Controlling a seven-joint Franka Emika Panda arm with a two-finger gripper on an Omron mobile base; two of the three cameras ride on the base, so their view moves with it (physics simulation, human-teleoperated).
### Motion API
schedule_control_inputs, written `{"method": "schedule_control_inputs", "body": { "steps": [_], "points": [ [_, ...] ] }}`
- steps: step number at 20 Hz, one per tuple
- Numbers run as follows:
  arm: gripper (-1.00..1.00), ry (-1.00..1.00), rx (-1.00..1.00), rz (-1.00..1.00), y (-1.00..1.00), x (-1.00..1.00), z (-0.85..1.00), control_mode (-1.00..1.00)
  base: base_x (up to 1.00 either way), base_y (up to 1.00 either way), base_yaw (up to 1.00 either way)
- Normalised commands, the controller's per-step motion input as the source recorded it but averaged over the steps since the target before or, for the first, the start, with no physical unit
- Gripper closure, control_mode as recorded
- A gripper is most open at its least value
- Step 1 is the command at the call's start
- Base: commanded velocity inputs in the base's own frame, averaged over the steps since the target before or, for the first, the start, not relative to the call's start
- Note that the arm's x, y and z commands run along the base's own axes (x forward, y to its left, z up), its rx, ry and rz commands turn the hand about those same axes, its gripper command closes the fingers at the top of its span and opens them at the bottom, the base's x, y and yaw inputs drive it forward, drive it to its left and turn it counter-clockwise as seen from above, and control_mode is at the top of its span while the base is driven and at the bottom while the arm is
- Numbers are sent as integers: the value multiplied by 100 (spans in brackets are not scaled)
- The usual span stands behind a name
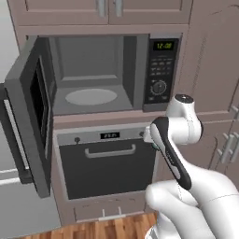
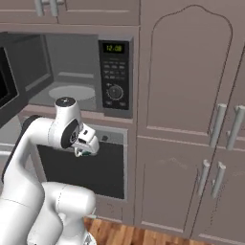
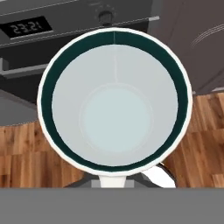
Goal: Pick the mug from the counter and place it inside the microwave. Then close the microwave.
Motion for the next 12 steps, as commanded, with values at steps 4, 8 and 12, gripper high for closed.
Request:
{"method": "schedule_control_inputs", "body": {
  "steps": [4,8,12],
  "points": [
    [100,0,0,0,0,0,0,100,13,69,10],
    [100,0,0,0,0,0,0,100,37,53,13],
    [100,0,0,0,0,0,0,100,35,18,5]
  ]
}}
